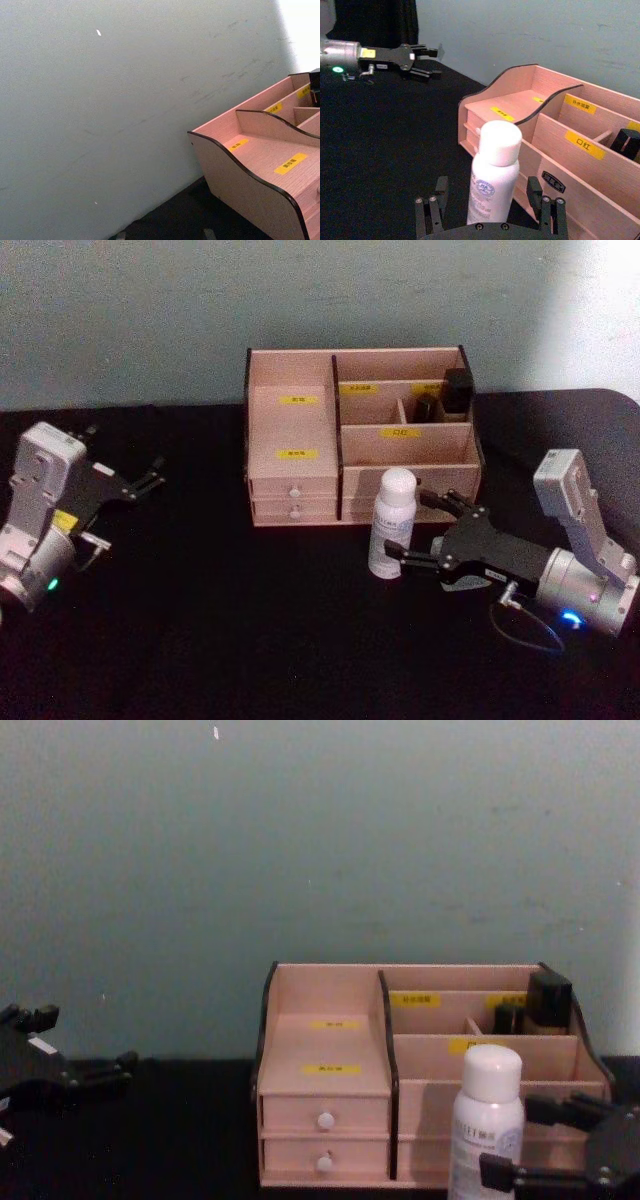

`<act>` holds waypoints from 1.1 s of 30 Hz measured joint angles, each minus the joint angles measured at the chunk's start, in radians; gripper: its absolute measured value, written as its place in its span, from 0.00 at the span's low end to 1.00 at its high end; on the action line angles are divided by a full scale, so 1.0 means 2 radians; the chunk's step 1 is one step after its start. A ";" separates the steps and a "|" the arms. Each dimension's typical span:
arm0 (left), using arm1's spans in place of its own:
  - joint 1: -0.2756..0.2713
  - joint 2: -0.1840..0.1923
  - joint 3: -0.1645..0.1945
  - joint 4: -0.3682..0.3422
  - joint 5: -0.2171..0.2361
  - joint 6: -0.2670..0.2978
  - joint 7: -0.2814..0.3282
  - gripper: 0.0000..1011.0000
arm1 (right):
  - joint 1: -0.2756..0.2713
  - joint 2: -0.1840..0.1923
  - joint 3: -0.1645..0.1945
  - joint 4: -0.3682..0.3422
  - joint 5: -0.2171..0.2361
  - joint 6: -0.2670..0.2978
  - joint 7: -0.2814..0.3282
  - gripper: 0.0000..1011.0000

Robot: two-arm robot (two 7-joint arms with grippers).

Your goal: Pick up the facial cleanser and watermelon frost from the table and place them into the tiered storage box.

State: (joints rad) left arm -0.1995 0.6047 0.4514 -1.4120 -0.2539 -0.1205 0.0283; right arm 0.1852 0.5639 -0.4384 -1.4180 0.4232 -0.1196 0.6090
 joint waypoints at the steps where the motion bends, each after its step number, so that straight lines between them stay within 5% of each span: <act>1: 0.000 0.000 0.000 0.000 0.000 0.000 0.000 0.99 | 0.002 -0.002 0.000 0.003 -0.001 0.001 0.000 0.99; 15: 0.000 0.000 0.000 0.000 0.000 0.000 0.000 0.99 | 0.026 -0.031 -0.007 0.030 -0.005 0.017 0.003 0.99; 33: 0.000 0.000 0.000 0.000 0.000 0.000 0.000 0.99 | 0.031 -0.035 -0.009 0.034 -0.006 0.031 -0.001 0.99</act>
State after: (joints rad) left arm -0.1995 0.6047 0.4514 -1.4119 -0.2540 -0.1205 0.0283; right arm 0.2468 0.4946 -0.4566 -1.3494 0.4115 -0.0579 0.6065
